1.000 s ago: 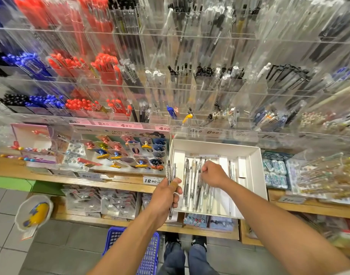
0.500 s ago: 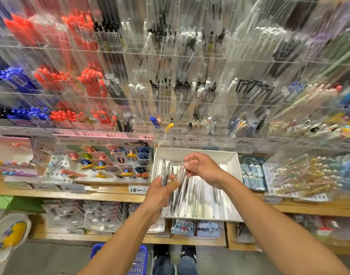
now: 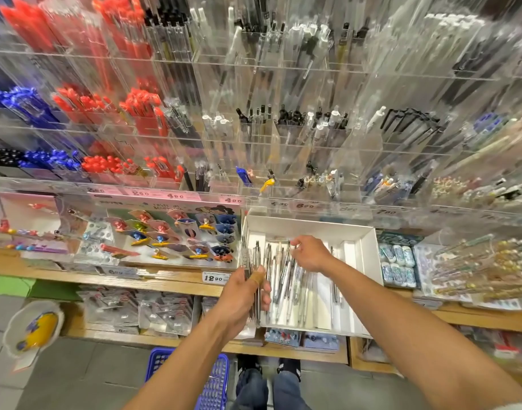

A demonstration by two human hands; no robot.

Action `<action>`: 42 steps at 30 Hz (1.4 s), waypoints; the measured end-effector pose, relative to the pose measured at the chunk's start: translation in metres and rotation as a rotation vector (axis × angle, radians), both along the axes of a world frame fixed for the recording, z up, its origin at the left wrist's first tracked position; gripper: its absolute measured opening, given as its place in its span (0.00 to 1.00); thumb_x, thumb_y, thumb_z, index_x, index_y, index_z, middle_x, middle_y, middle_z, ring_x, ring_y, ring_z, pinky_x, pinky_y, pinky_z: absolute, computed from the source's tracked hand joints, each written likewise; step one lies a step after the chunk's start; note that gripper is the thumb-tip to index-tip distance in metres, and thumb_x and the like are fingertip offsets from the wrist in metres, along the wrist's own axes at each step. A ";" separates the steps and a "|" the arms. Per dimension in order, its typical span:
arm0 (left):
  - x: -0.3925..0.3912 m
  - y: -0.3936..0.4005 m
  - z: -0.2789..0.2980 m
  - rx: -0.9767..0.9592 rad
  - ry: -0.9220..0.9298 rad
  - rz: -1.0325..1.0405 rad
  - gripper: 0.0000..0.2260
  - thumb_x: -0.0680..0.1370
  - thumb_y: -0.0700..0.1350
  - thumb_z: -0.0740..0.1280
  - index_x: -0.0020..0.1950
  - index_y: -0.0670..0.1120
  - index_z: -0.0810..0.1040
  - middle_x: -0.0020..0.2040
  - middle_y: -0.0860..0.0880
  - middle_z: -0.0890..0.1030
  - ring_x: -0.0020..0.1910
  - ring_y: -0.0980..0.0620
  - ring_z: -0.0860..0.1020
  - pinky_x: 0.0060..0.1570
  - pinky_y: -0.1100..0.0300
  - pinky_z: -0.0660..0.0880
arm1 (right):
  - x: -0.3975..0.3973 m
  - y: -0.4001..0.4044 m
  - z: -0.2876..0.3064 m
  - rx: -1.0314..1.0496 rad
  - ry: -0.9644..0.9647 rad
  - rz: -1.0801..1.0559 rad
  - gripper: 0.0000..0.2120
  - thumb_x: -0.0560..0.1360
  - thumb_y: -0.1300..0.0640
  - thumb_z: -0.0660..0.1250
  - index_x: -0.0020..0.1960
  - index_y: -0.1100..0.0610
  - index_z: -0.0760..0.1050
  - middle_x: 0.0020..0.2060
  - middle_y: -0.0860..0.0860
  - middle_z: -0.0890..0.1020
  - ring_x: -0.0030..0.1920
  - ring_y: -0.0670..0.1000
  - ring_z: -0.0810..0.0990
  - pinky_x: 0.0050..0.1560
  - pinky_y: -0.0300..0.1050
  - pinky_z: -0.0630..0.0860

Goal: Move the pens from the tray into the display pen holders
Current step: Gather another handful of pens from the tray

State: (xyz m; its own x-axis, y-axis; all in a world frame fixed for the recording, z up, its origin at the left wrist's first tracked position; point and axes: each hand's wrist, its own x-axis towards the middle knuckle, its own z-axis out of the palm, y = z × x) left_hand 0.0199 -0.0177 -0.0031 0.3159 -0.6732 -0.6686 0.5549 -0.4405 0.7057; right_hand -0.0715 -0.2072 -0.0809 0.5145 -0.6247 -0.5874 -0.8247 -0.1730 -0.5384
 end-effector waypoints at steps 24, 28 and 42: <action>0.003 0.010 -0.011 0.119 -0.032 0.109 0.16 0.78 0.47 0.70 0.59 0.41 0.71 0.30 0.49 0.75 0.26 0.53 0.73 0.32 0.58 0.72 | -0.004 0.018 0.027 0.174 -0.407 -0.355 0.07 0.74 0.58 0.71 0.50 0.52 0.76 0.41 0.53 0.82 0.28 0.48 0.77 0.30 0.39 0.71; 0.001 0.003 -0.006 0.125 -0.102 0.098 0.26 0.76 0.51 0.72 0.68 0.39 0.70 0.35 0.50 0.77 0.25 0.55 0.69 0.30 0.60 0.71 | -0.010 0.028 0.059 0.358 -0.549 -0.289 0.07 0.74 0.61 0.72 0.50 0.56 0.76 0.35 0.51 0.82 0.27 0.47 0.76 0.28 0.39 0.70; 0.002 0.001 -0.006 0.093 -0.018 -0.003 0.27 0.73 0.43 0.75 0.67 0.35 0.69 0.27 0.51 0.73 0.25 0.55 0.68 0.28 0.62 0.70 | -0.017 0.015 0.030 0.170 -0.220 -0.322 0.02 0.77 0.58 0.67 0.46 0.55 0.78 0.48 0.53 0.84 0.34 0.49 0.81 0.35 0.39 0.74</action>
